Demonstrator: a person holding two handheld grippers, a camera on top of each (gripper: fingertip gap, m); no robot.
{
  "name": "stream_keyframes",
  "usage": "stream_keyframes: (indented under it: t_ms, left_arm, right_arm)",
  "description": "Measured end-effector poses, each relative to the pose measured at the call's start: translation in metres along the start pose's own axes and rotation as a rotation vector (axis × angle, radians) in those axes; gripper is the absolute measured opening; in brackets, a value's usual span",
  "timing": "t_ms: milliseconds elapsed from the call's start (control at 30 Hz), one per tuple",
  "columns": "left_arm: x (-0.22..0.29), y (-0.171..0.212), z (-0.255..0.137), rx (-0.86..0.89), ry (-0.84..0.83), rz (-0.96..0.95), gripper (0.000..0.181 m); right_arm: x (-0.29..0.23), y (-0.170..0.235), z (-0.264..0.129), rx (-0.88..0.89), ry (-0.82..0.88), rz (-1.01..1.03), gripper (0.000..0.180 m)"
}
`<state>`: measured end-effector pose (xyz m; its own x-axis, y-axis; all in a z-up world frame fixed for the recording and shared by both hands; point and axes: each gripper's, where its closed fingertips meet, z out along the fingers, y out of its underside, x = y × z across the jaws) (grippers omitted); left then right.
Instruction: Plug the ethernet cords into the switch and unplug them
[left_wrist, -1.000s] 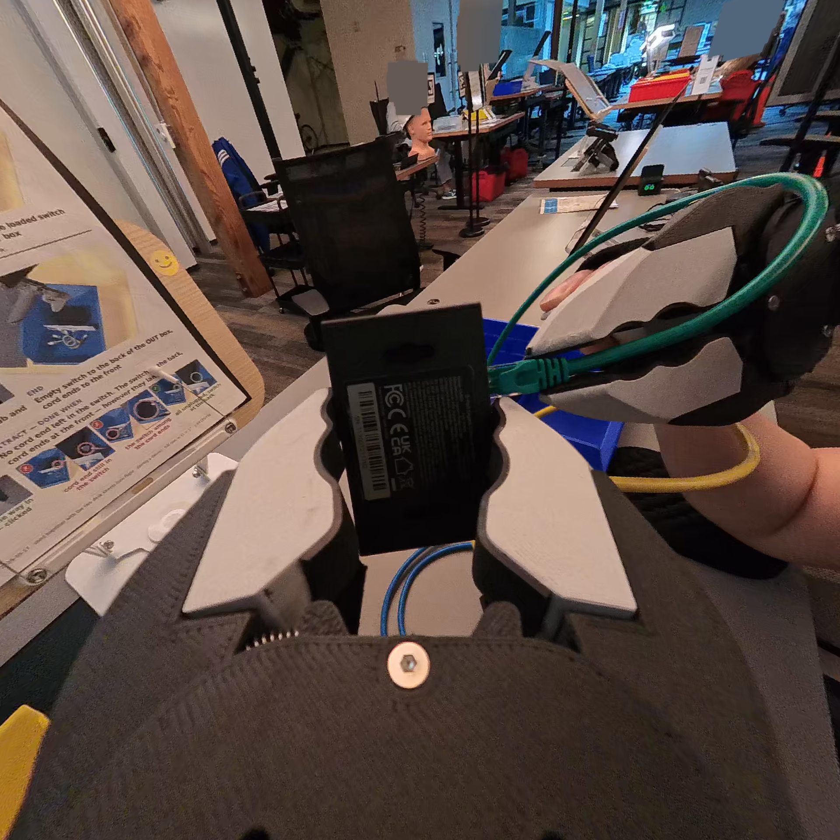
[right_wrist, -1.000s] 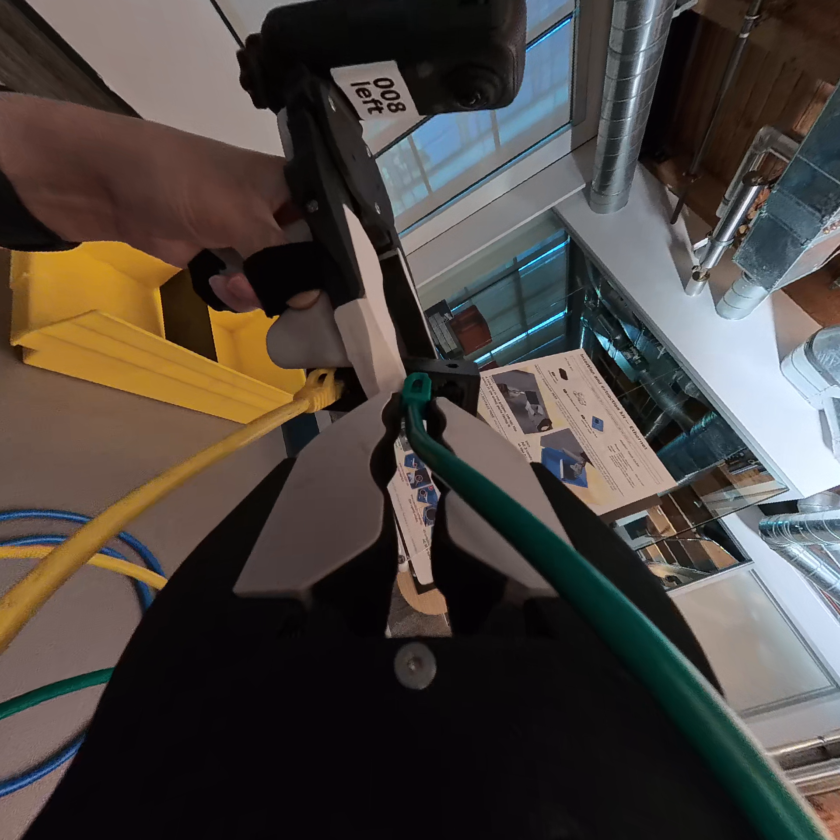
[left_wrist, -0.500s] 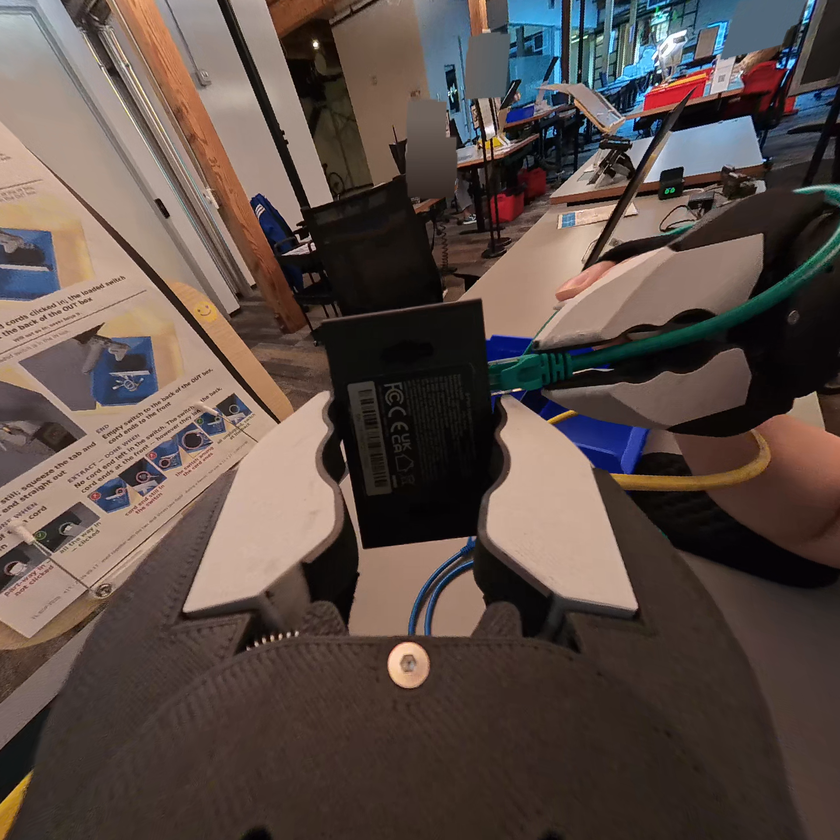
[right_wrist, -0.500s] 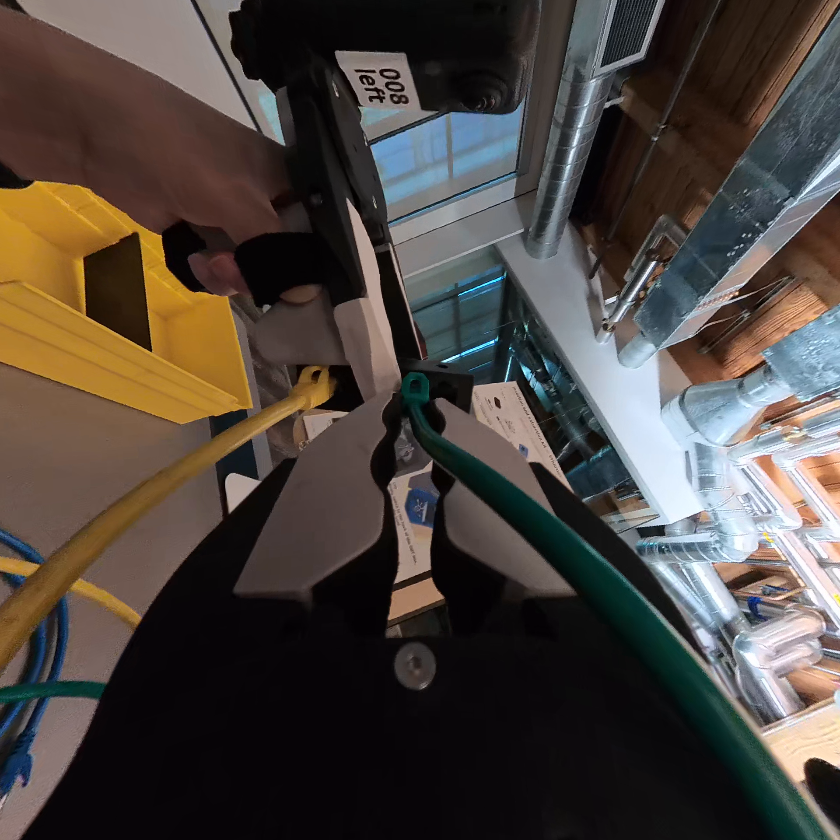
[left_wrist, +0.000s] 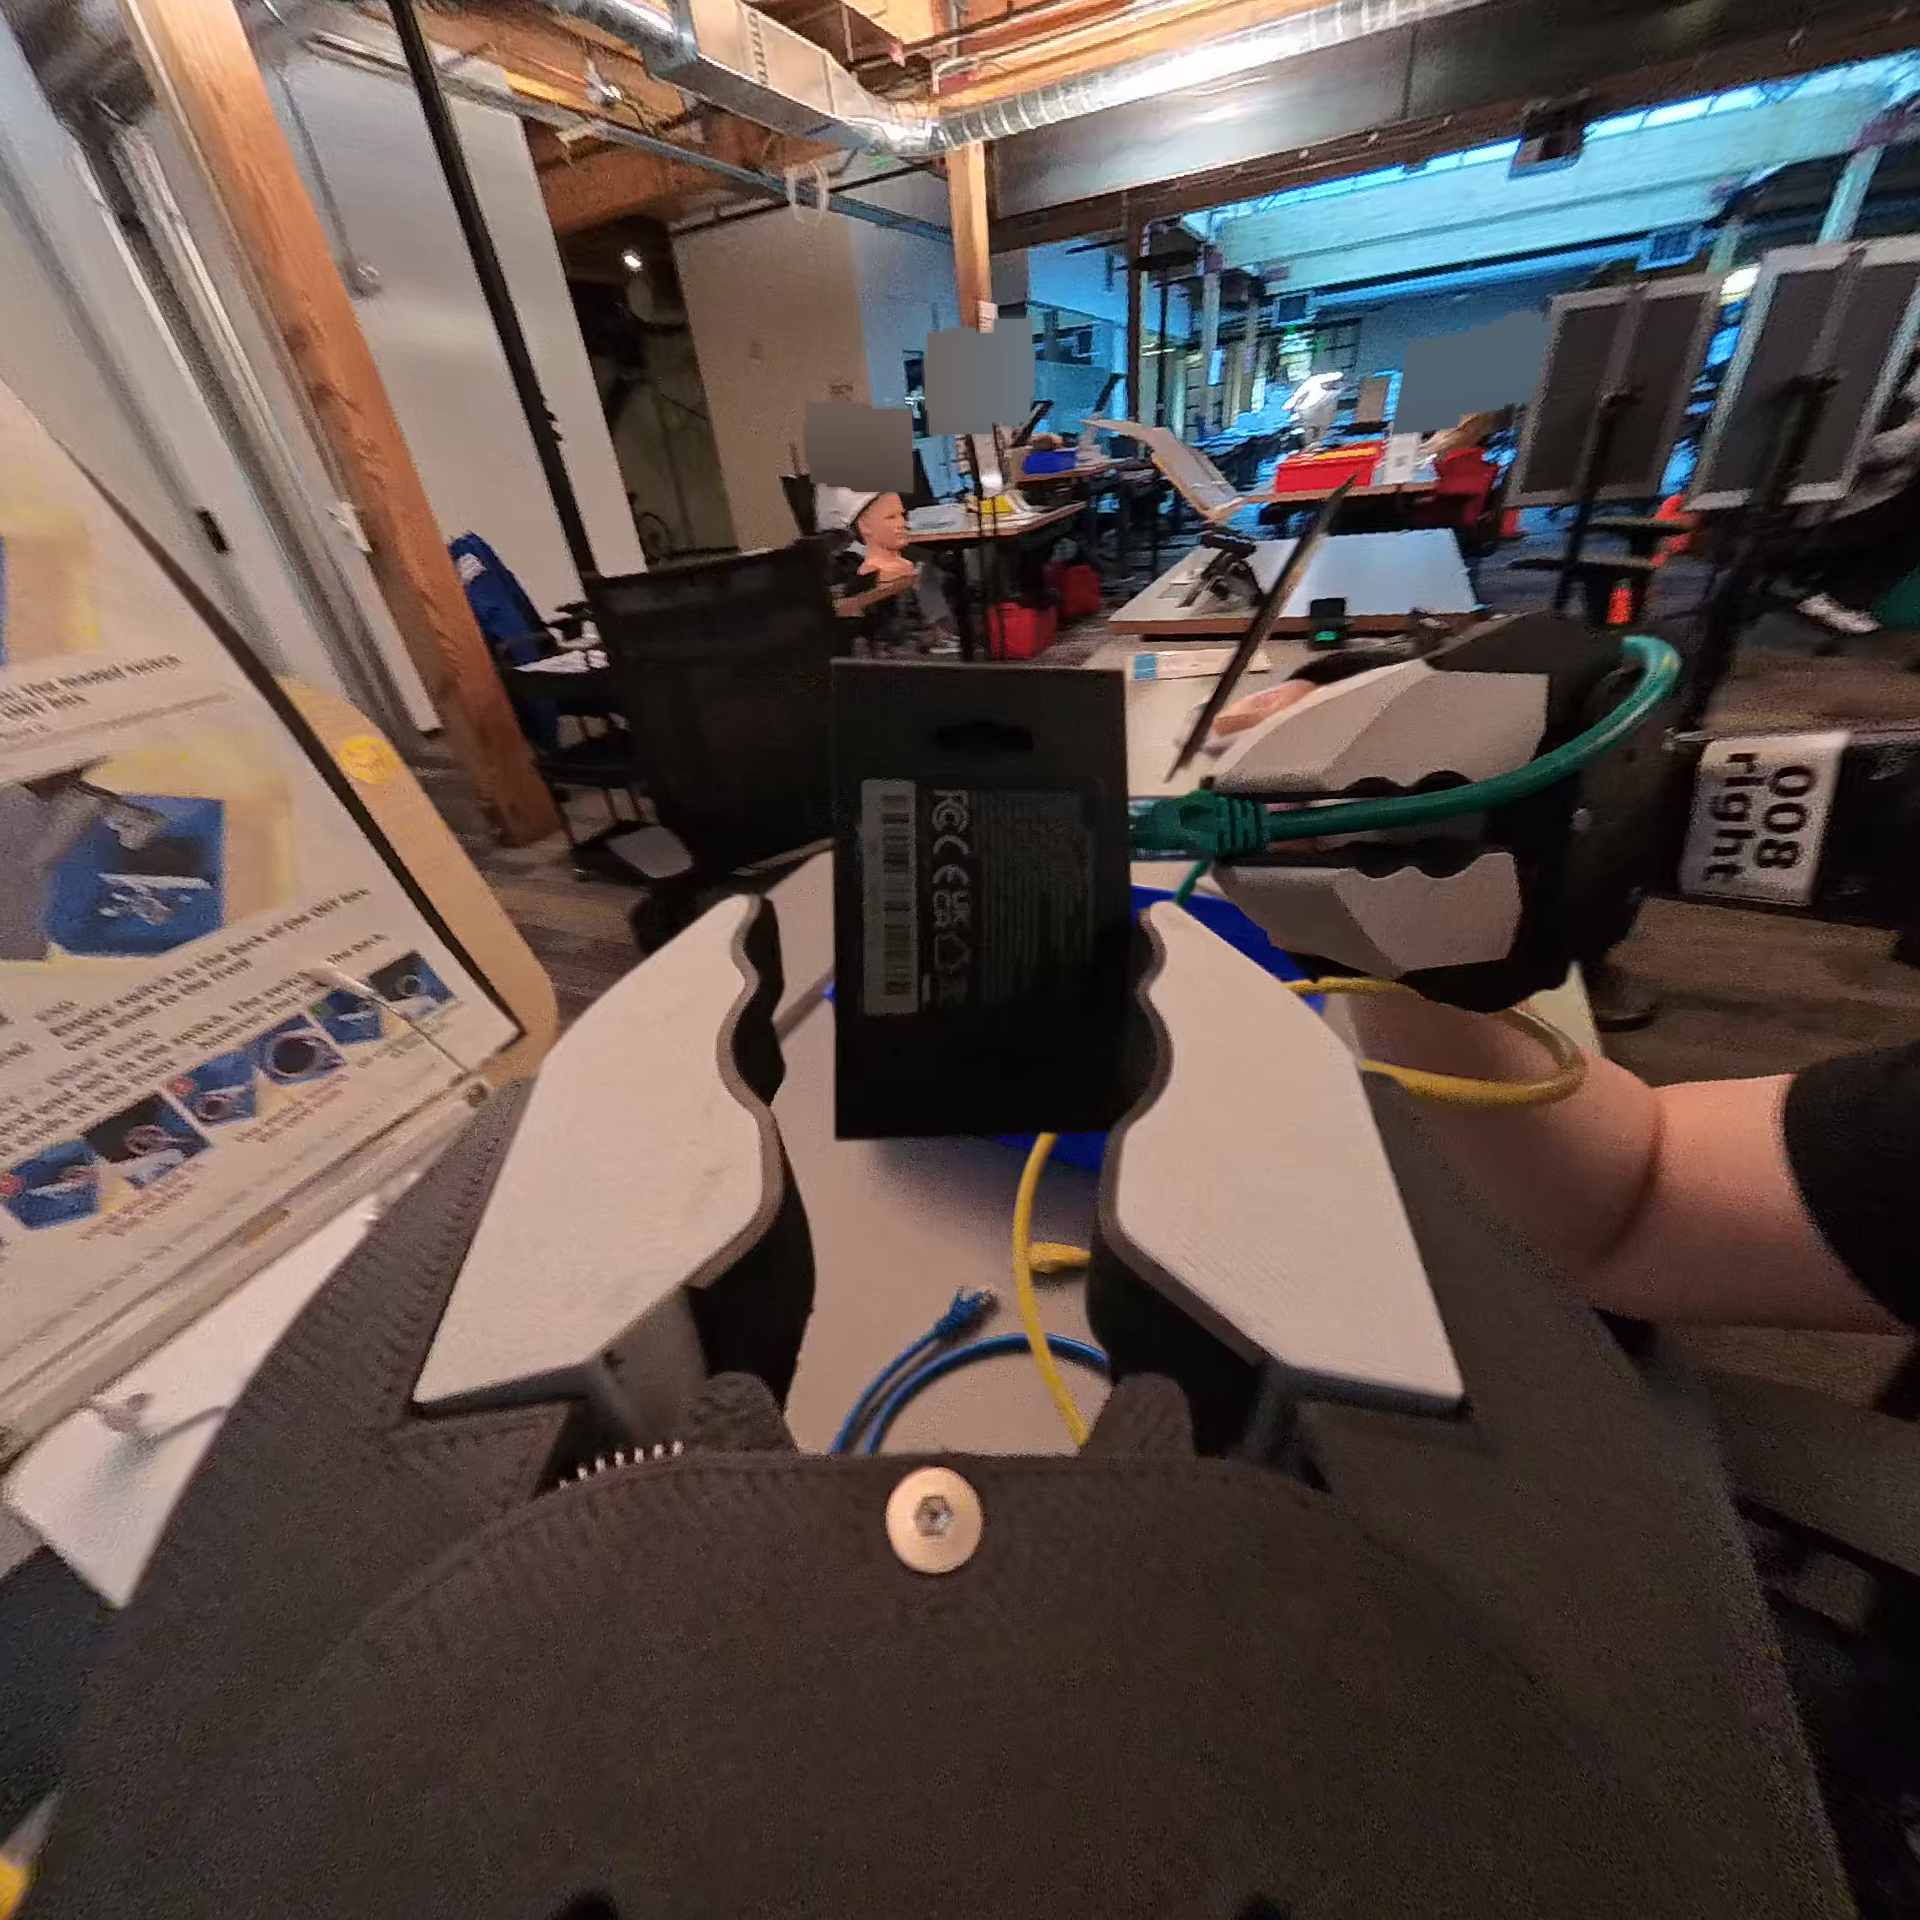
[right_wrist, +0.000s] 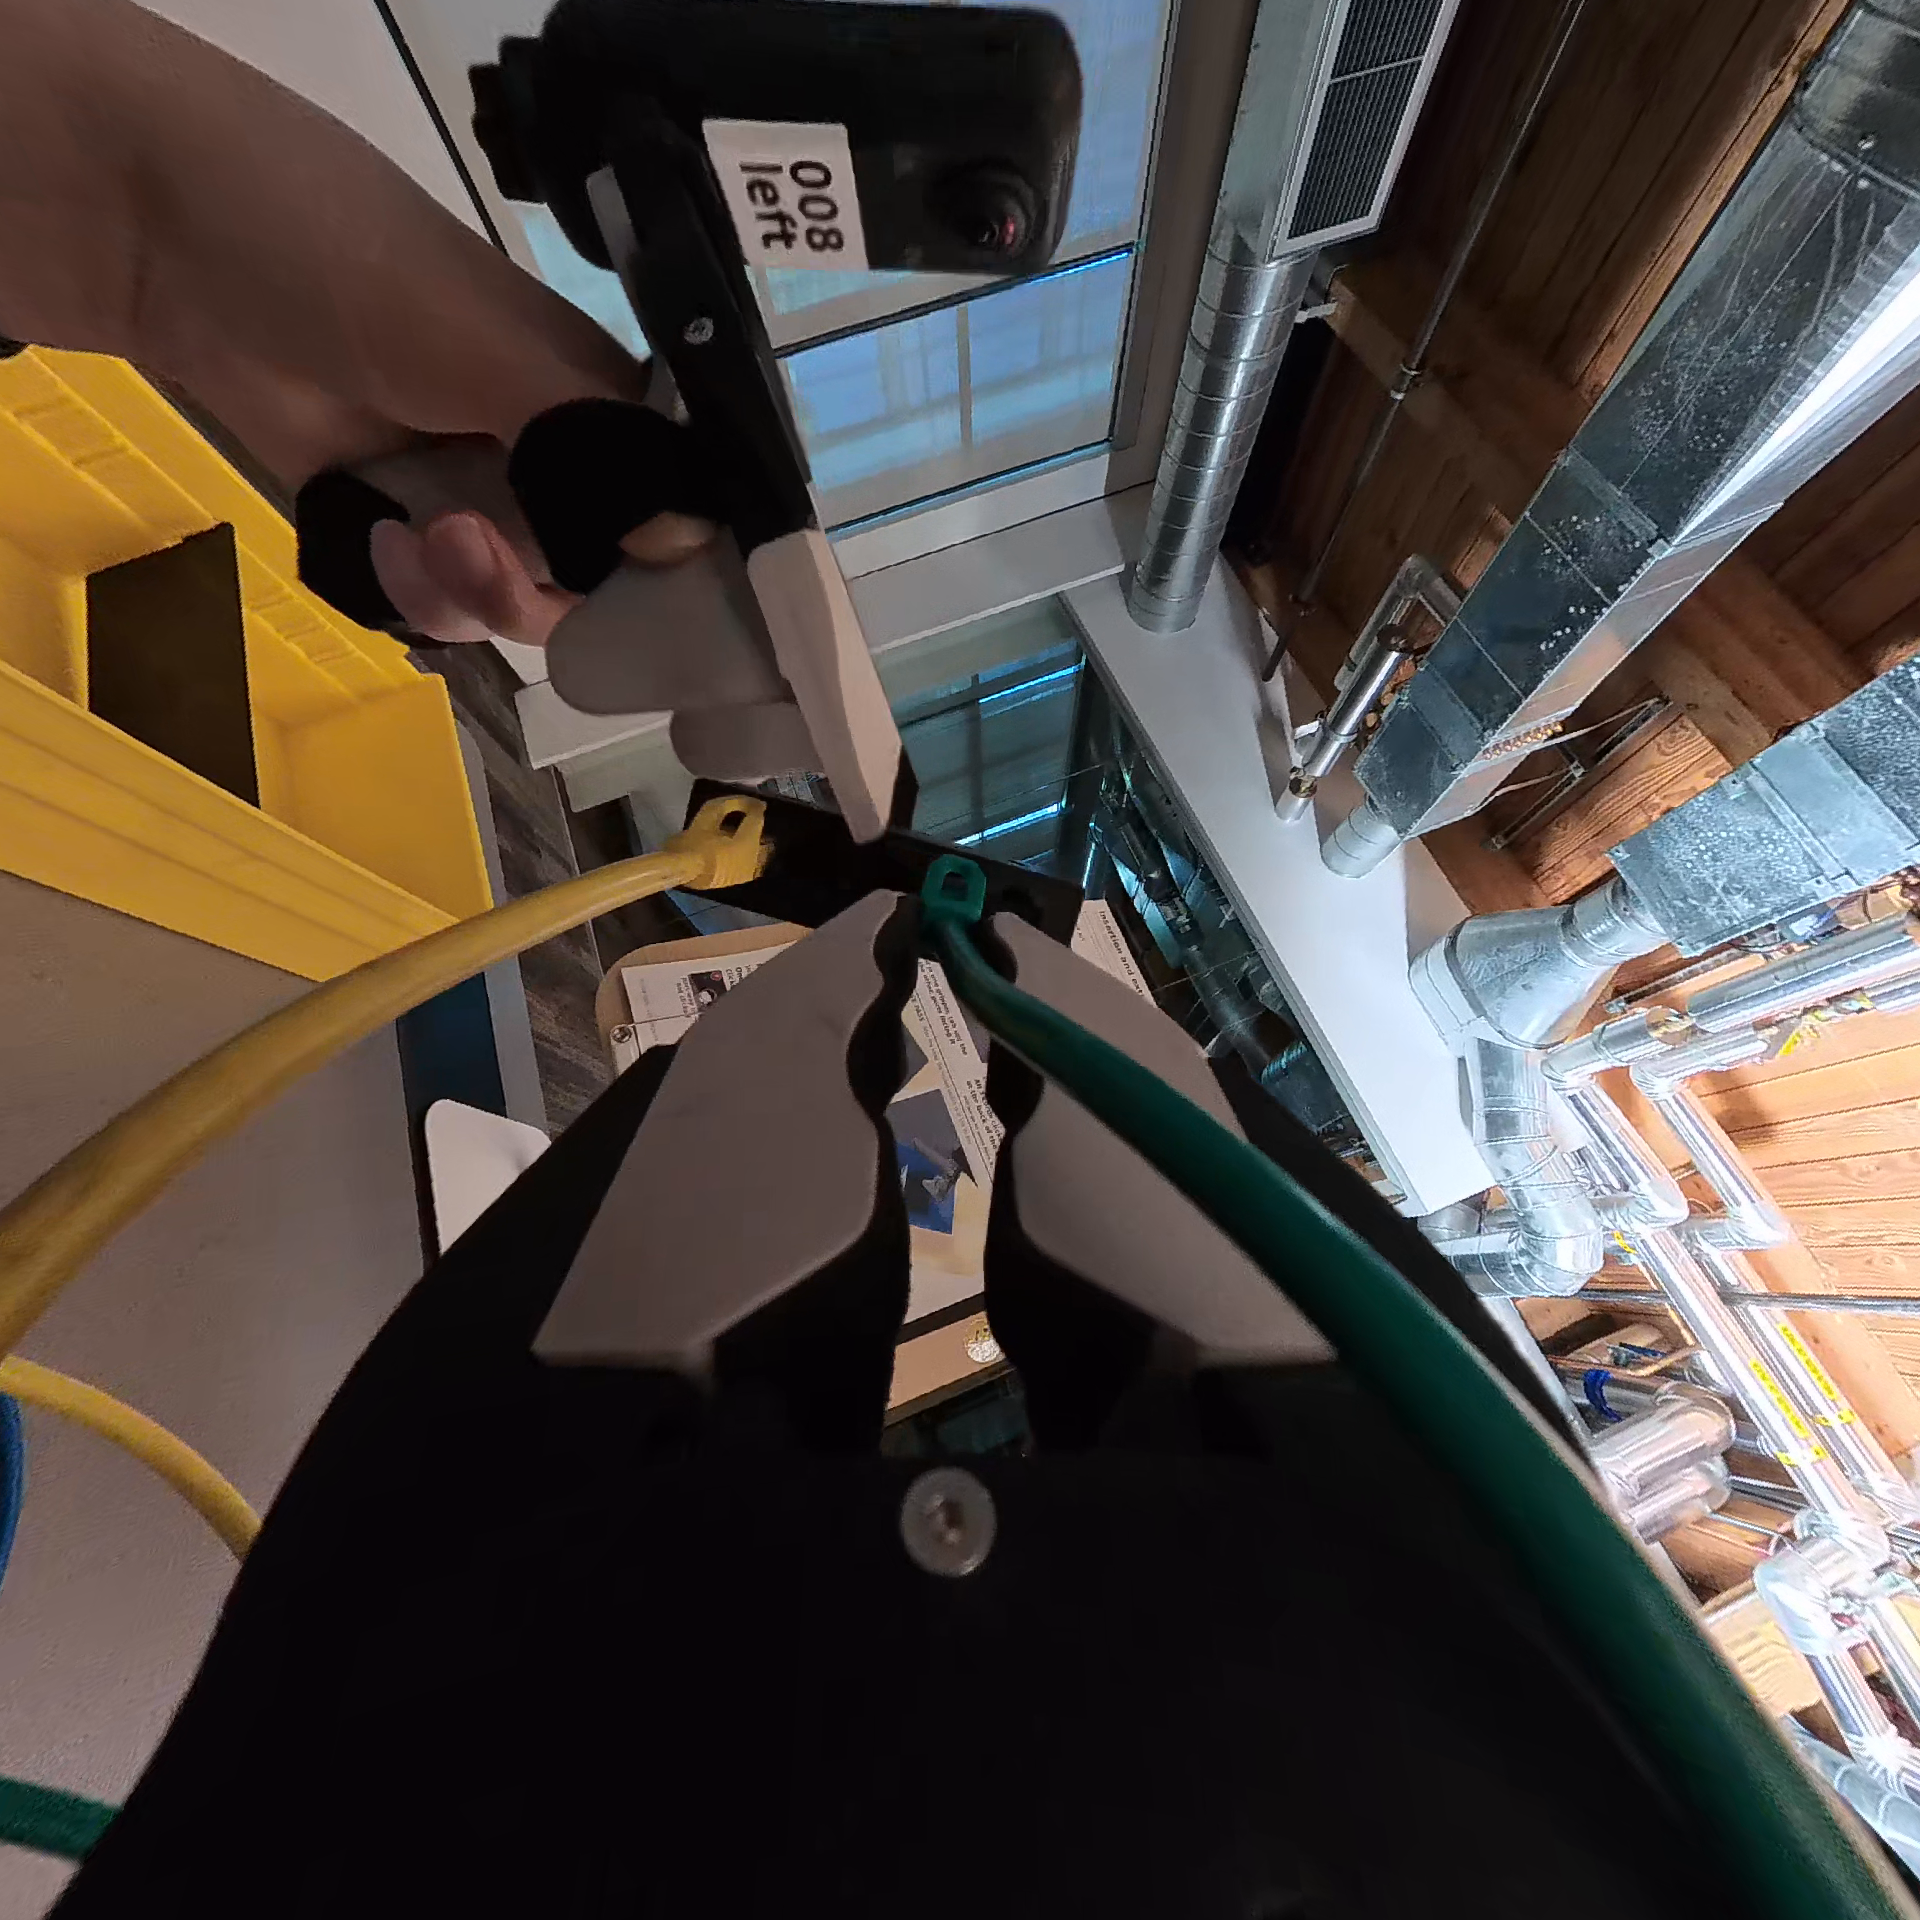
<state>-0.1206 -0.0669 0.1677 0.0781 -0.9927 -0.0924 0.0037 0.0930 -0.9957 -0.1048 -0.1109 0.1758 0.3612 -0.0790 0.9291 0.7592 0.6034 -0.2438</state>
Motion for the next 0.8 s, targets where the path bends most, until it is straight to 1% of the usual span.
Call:
stream_keyframes:
  t_ms: [33,167,233,300,333,533,567,633,733,800]
  left_arm:
    - [-0.001,0.0,-0.003,0.005,0.026,-0.026,0.067]
    - [-0.008,-0.008,-0.025,0.091,0.101,-0.044,0.079]
    - [-0.01,-0.001,-0.032,0.071,0.089,0.037,0.083]
    - [-0.013,0.009,-0.027,0.017,0.038,0.114,0.093]
    - [-0.008,0.011,-0.023,0.005,0.043,0.146,0.097]
    - [0.023,0.003,0.009,0.101,0.129,0.235,0.096]
    - [0.028,0.003,0.01,0.106,0.162,0.23,0.094]
    - [0.031,0.001,0.008,0.114,0.218,0.167,0.096]
    - [0.015,-0.015,-0.002,0.193,0.192,0.0,0.092]
    - [0.006,-0.021,-0.006,0.216,0.154,-0.063,0.088]
  right_arm:
    - [0.0,0.0,0.0,0.001,0.0,-0.001,0.011]
    - [0.006,0.0,-0.003,-0.001,0.02,0.001,0.011]
    - [0.011,-0.001,-0.006,-0.001,0.035,0.005,0.011]
    - [0.016,-0.001,-0.008,-0.004,0.053,0.013,0.011]
    - [0.018,-0.001,-0.009,-0.006,0.062,0.019,0.011]
    - [0.027,-0.005,-0.013,0.006,0.105,0.051,0.01]
    - [0.028,-0.006,-0.014,0.009,0.105,0.054,0.01]
    - [0.028,-0.007,-0.015,0.015,0.102,0.053,0.01]
    - [0.024,-0.01,-0.014,0.034,0.084,0.037,0.01]
    - [0.017,-0.009,-0.011,0.031,0.062,0.009,0.011]
